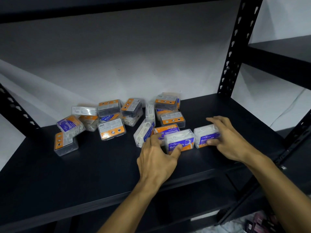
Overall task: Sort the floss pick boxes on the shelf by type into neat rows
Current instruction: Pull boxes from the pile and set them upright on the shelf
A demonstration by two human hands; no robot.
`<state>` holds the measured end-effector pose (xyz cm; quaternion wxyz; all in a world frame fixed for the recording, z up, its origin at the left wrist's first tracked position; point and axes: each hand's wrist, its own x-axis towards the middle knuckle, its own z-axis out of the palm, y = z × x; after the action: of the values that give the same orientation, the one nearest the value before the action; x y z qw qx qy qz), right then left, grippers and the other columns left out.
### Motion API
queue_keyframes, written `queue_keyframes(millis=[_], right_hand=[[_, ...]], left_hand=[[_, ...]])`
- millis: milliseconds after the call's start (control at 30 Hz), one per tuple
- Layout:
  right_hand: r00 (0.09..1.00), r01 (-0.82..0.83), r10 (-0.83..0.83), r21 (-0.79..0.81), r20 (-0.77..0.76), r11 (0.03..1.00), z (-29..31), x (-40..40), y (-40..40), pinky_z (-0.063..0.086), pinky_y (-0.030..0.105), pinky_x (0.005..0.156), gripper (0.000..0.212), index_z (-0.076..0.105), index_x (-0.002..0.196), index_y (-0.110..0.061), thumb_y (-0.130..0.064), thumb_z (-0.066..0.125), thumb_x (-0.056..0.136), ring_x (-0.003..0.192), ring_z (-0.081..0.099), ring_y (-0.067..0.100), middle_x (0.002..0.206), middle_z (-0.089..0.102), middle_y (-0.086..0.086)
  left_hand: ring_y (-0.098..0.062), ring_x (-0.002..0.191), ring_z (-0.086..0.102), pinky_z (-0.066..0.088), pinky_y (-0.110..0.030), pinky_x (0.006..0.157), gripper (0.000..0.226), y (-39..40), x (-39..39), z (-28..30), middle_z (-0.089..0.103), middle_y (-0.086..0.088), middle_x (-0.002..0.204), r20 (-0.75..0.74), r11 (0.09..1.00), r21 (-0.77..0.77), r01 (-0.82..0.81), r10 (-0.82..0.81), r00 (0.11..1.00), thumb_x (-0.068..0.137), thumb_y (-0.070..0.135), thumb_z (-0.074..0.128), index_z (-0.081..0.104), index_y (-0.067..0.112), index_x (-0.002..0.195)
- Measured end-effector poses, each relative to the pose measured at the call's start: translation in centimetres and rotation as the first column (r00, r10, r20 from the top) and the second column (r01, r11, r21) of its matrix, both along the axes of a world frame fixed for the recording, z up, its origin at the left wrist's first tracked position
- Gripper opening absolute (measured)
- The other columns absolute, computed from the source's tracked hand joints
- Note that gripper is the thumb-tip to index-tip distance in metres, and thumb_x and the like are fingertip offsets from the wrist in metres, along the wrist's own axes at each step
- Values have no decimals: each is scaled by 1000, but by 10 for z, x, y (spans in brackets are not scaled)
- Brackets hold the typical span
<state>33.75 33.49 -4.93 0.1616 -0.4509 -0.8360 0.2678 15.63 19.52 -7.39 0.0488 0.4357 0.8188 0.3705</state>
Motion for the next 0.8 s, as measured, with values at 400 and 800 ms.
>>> queue_keyframes(millis=[400,800], right_hand=[[997,-66,47,327,67,943,66,-63,-14,40,36,95,52,51,130,-29,-46,63,82,118,51,21,131,55,0],[700,-166,16,141,714,976,52,-140,-28,33,53,104,103,62,107,-11,-93,15,66,113,54,33,121,60,12]], left_hand=[[-26,126,40,40,-42,102,77,2,-75,26,46,-8,137,-219,991,-130,1,-30,975,78,39,70,37,17,144],[-26,94,63,53,-37,75,47,-5,-96,25,66,-2,104,-115,961,-275,-44,13,993,86,54,61,55,20,118]])
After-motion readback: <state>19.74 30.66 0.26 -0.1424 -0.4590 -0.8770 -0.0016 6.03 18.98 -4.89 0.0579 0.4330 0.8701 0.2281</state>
